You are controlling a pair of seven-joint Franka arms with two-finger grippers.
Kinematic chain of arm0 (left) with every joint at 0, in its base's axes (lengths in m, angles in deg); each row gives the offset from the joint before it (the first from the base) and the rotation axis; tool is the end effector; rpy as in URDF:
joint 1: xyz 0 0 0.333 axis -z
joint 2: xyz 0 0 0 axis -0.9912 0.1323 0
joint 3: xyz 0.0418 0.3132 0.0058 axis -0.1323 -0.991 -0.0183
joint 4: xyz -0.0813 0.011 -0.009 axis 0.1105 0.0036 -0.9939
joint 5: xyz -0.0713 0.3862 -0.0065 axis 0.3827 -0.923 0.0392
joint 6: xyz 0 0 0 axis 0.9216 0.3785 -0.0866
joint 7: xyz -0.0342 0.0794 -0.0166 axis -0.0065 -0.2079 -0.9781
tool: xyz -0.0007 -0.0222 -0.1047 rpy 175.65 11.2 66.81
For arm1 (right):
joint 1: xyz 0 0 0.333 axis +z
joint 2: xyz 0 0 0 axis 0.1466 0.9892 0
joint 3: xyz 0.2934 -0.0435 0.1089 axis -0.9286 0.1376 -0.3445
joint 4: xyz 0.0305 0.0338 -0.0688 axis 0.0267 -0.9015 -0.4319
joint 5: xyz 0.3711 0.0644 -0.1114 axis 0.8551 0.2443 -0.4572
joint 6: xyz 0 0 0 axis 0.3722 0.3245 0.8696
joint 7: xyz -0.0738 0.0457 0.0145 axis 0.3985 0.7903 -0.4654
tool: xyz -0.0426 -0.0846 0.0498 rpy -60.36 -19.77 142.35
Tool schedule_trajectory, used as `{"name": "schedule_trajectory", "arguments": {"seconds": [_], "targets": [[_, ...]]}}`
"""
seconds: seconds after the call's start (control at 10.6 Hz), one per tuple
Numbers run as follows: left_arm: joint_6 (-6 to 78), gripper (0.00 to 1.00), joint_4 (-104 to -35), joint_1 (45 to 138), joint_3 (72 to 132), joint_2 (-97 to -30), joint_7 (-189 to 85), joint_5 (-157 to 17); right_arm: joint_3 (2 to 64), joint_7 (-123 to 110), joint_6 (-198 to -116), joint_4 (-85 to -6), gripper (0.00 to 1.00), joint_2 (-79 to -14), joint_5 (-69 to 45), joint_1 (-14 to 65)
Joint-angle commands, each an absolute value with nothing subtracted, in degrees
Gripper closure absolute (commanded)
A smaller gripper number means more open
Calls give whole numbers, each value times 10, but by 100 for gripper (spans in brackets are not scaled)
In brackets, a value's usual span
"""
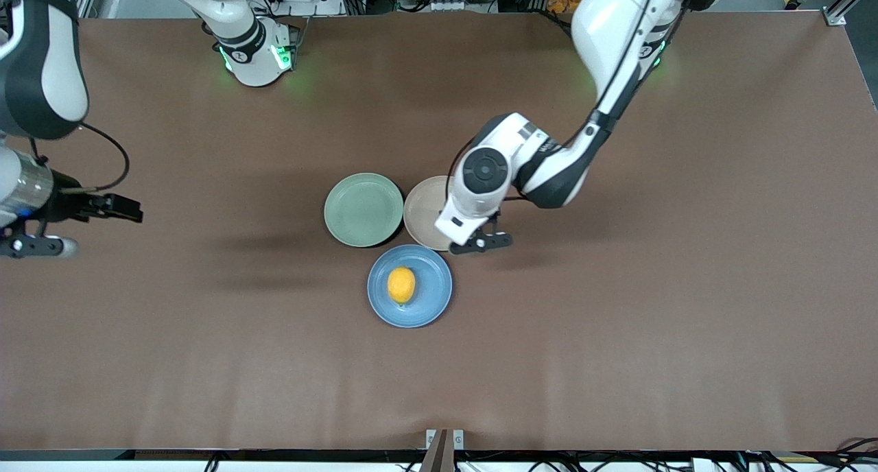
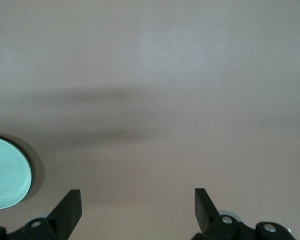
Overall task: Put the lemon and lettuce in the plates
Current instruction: 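Carry the lettuce to the beige plate while the right gripper withdraws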
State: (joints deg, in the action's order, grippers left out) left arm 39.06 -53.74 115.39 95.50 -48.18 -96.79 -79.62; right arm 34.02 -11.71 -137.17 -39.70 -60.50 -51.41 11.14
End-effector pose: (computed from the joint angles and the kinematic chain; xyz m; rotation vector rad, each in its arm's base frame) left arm 0.5231 -0.4824 0.2615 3.0874 0.2357 -0.2125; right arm 0.5992 -0.0411 0.5169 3.0757 -0.0934 -0.1763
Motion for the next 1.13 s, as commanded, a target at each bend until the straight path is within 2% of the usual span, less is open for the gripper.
{"name": "schedule_trajectory", "arguments": {"seconds": [0.0,0.38,0.47,0.56,1.03], "targets": [[407,100,-526,1183,946,-460,-986,-787,334,-168,-1337,-377,0,-631,-540,116],[423,100,-526,1197,945,-452,-1002,-789,336,-163,-1324,-316,0,-633,-539,117],[423,94,-525,1196,944,-454,-1003,-789,335,-163,-1324,-314,0,-633,-539,116],[423,1,-525,1195,942,-456,-1000,-793,335,-161,-1322,-311,0,-633,-532,112],[416,0,-525,1171,938,-491,-1001,-811,333,-161,-1311,-305,0,-633,-516,117]]}}
